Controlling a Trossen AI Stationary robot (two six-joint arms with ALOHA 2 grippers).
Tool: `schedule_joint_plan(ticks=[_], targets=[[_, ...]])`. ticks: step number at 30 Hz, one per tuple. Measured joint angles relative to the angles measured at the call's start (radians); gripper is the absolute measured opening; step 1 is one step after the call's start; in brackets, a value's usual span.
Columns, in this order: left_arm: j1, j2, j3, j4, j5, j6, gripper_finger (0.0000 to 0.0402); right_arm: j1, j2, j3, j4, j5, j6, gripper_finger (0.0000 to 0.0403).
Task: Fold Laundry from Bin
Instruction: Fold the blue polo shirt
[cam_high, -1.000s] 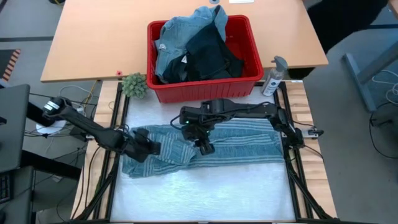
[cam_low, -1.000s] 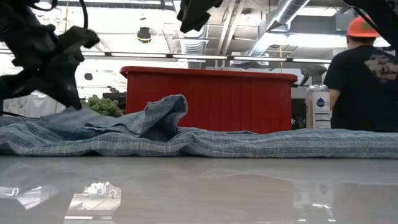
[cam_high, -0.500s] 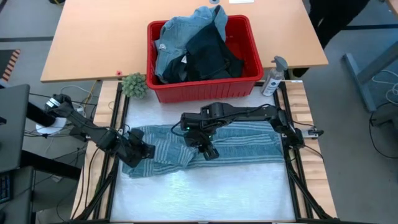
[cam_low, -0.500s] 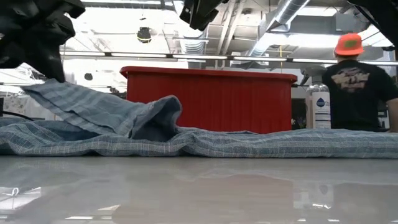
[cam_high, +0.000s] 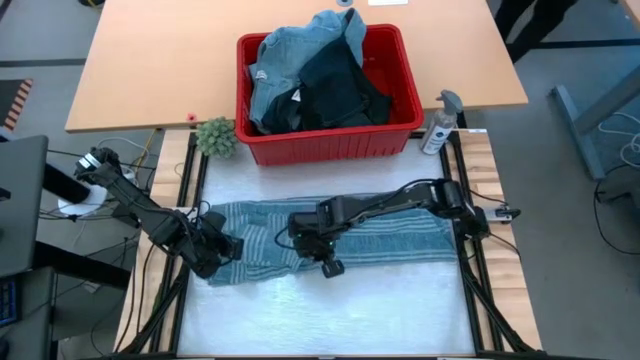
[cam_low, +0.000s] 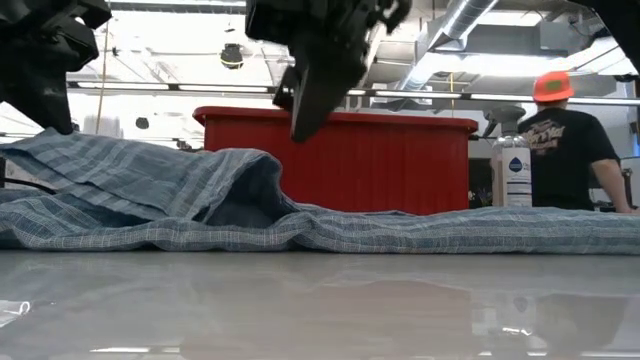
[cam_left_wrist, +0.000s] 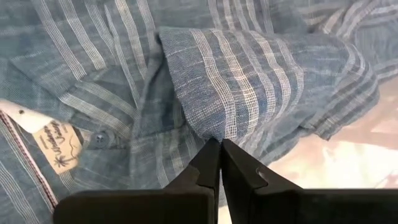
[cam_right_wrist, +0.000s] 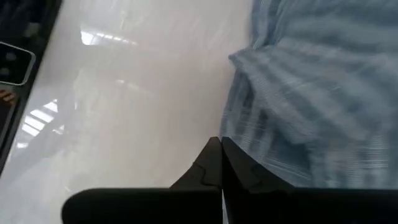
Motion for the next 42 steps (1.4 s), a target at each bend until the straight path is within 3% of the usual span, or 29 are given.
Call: schedule_joint_plan(ticks=[9, 13, 18, 22, 42], targets=[[0.0, 0.0, 0.0, 0.004, -0.036, 0.001, 0.0, 0.003, -0.001, -0.093, 0.22, 0.107, 0.047, 0.0015], [0.0, 0.0, 0.0, 0.004, -0.039, 0.005, 0.0, -0.012, -0.001, -0.135, 0.303, 0.205, 0.087, 0.0015], [0.0, 0.0, 0.0, 0.004, -0.039, 0.012, 0.0, -0.036, -0.003, -0.133, 0.286, 0.247, 0.099, 0.0015], [0.0, 0.0, 0.0, 0.005, -0.042, 0.028, 0.0, -0.044, -0.01, -0.134, 0.222, 0.339, 0.097, 0.0015], [0.0, 0.001, -0.001, -0.029, -0.068, 0.071, 0.0, -0.102, -0.005, -0.134, 0.192, 0.499, 0.007, 0.0015]])
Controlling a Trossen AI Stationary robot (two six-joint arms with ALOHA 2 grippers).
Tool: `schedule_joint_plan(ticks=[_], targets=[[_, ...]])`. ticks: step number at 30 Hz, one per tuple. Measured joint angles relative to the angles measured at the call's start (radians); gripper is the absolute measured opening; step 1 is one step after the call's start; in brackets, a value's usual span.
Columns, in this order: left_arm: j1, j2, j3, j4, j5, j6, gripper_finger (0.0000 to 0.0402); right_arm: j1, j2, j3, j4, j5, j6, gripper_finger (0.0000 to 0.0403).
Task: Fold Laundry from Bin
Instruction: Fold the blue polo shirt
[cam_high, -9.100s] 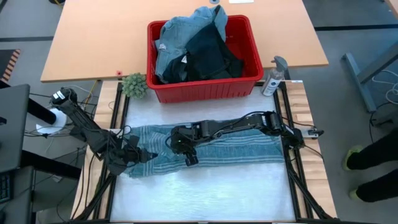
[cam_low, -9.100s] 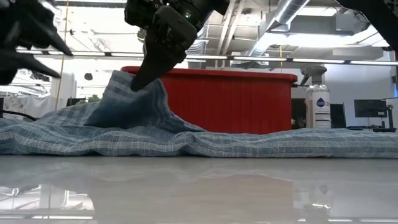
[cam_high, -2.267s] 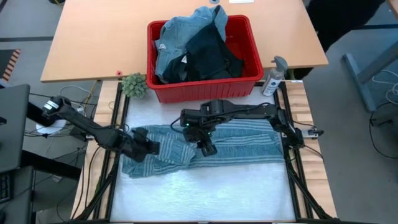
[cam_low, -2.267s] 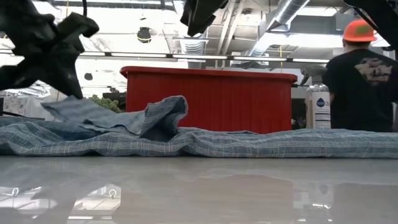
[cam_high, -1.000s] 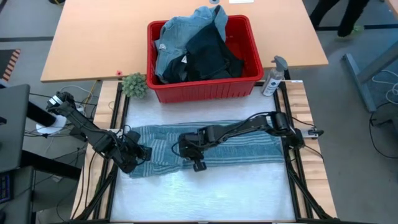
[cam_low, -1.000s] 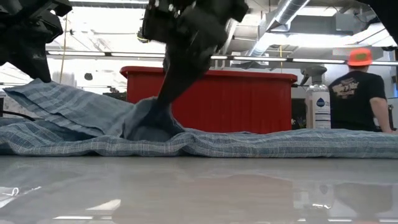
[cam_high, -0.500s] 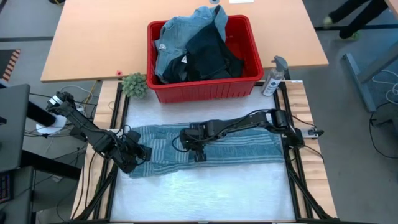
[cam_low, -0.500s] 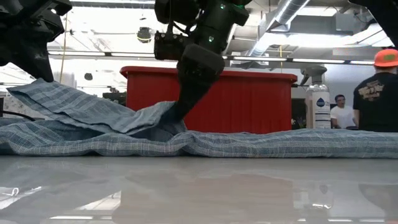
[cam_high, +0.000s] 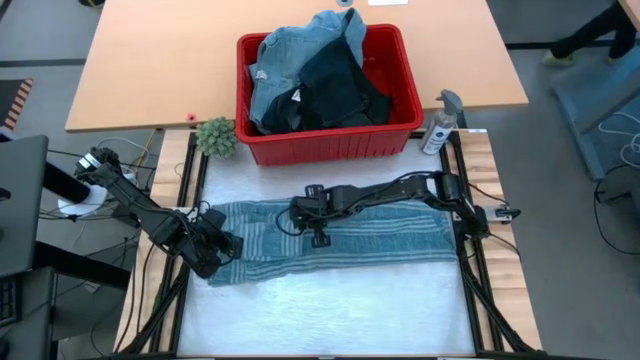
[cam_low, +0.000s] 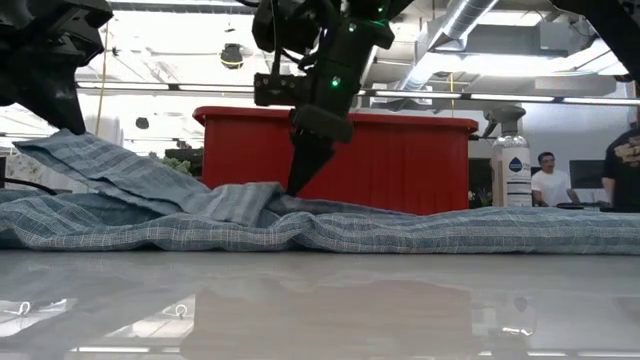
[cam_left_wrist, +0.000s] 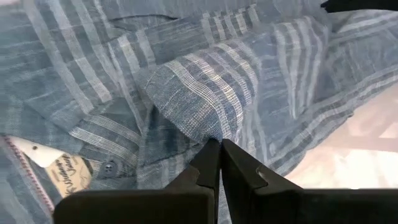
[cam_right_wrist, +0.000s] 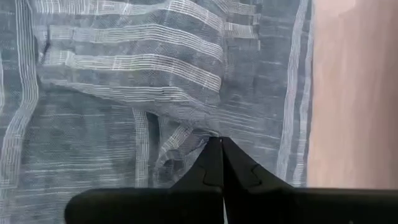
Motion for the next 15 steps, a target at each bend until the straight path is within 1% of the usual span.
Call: schedule_joint_plan(ticks=[9, 15], targets=[[0.0, 0.0, 0.0, 0.007, -0.02, -0.001, 0.0, -0.02, -0.001, 0.0, -0.016, 0.002, -0.005, 0.0015], [0.0, 0.028, 0.0, 0.026, -0.024, 0.004, 0.0, -0.016, -0.065, 0.001, -0.063, 0.003, 0.023, 0.0015]])
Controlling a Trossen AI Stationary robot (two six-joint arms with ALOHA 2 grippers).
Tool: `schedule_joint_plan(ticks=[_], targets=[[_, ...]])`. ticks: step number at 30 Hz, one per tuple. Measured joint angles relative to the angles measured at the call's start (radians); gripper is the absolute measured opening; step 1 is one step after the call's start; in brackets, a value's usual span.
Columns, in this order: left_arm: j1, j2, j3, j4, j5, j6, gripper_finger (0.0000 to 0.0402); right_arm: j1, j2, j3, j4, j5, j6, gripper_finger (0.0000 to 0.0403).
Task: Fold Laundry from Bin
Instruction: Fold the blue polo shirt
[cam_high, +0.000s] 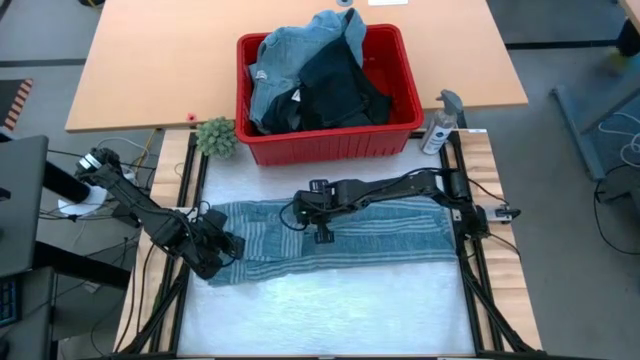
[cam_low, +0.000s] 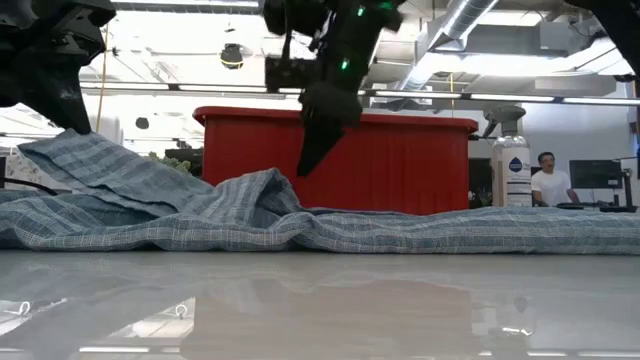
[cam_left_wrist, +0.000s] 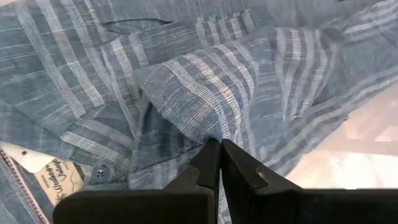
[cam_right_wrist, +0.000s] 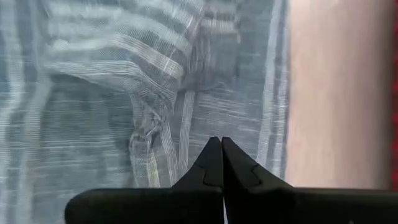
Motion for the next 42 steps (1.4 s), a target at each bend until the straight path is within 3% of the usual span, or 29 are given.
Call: schedule_joint_plan(ticks=[3, 7, 14, 22, 27, 42], targets=[[0.001, 0.048, 0.0, 0.0, 0.002, -0.013, 0.0004, -0.001, -0.023, 0.001, 0.004, -0.005, 0.027, 0.002], [0.002, 0.122, 0.0, 0.003, 0.03, -0.057, 0.0019, 0.008, -0.049, 0.001, 0.012, -0.127, 0.101, 0.002], [0.002, 0.173, 0.0, 0.004, 0.084, -0.076, 0.004, 0.085, -0.017, 0.0, 0.027, -0.141, 0.159, 0.0014], [0.001, 0.173, 0.0, 0.01, 0.083, -0.076, 0.0041, 0.121, 0.075, 0.0, 0.03, -0.11, 0.135, 0.0014], [0.001, 0.173, 0.0, 0.012, 0.083, -0.076, 0.0041, 0.085, 0.116, -0.001, 0.02, 0.011, 0.116, 0.0014], [0.001, 0.173, 0.0, 0.012, 0.052, -0.065, 0.0041, 0.01, 0.091, -0.001, -0.025, 0.013, 0.105, 0.0017]])
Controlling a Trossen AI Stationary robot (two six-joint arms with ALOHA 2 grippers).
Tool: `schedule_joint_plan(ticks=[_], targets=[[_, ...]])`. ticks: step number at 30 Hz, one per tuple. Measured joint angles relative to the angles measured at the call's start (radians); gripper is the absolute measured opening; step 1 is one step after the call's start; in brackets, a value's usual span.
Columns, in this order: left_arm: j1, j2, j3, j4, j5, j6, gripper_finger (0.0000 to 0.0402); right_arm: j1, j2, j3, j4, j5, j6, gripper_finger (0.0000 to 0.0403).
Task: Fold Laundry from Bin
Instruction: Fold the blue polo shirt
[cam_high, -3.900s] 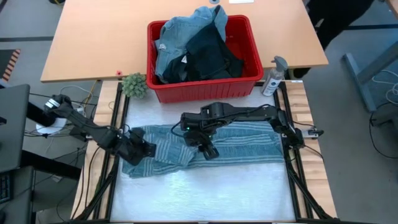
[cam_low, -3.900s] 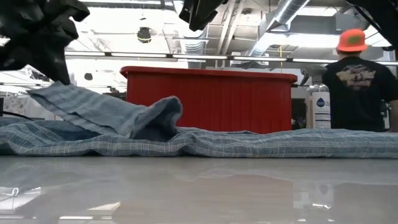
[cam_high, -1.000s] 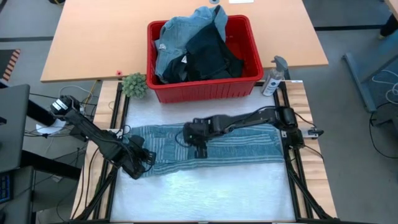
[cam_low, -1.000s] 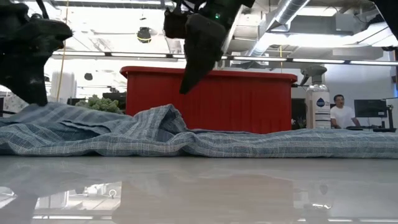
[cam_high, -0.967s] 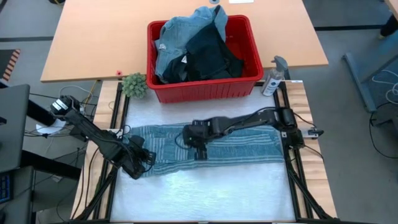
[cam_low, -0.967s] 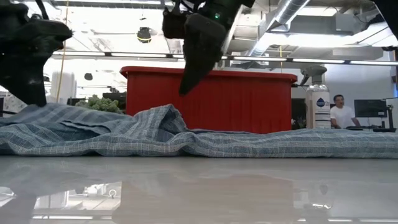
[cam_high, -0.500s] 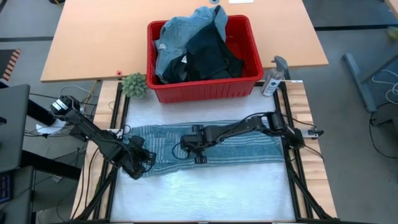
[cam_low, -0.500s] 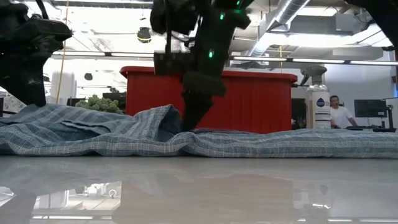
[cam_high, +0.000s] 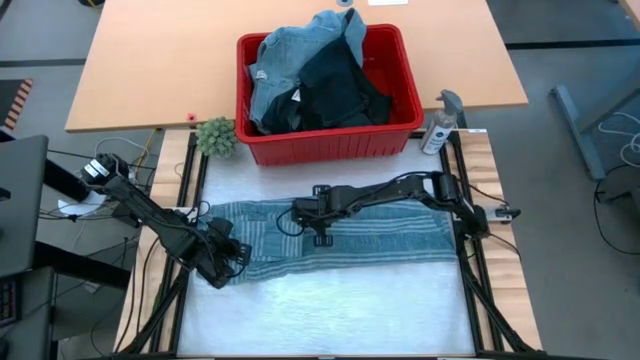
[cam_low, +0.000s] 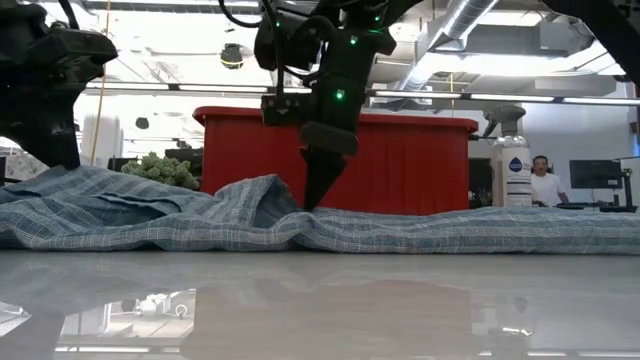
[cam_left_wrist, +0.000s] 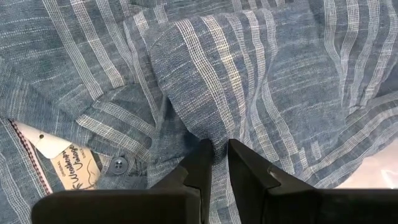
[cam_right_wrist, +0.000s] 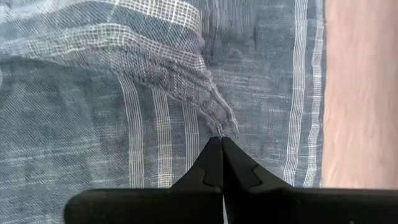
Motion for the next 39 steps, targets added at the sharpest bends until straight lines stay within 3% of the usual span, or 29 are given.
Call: schedule_joint_plan(ticks=[11, 16, 18, 24, 35, 39], targets=[[0.0, 0.0, 0.0, 0.019, -0.008, 0.01, 0.0041, 0.022, -0.127, 0.0, -0.007, -0.1, 0.012, 0.0017], [0.0, 0.019, 0.0, 0.022, -0.018, 0.001, 0.0041, 0.051, -0.169, 0.001, 0.166, -0.157, 0.025, 0.0017], [0.0, 0.029, 0.0, 0.026, -0.016, -0.006, 0.0041, 0.059, -0.155, 0.002, 0.244, -0.202, 0.031, 0.0017], [0.0, 0.043, 0.0, 0.029, 0.009, -0.01, 0.0041, 0.067, -0.089, 0.0, 0.364, -0.209, 0.008, 0.0017], [0.017, 0.043, 0.0, 0.015, -0.013, -0.018, 0.0041, 0.032, 0.036, 0.0, 0.29, -0.205, -0.008, 0.0016], [0.03, 0.041, 0.0, 0.008, 0.022, 0.065, 0.0041, 0.016, 0.052, -0.001, 0.29, -0.206, -0.006, 0.0016]])
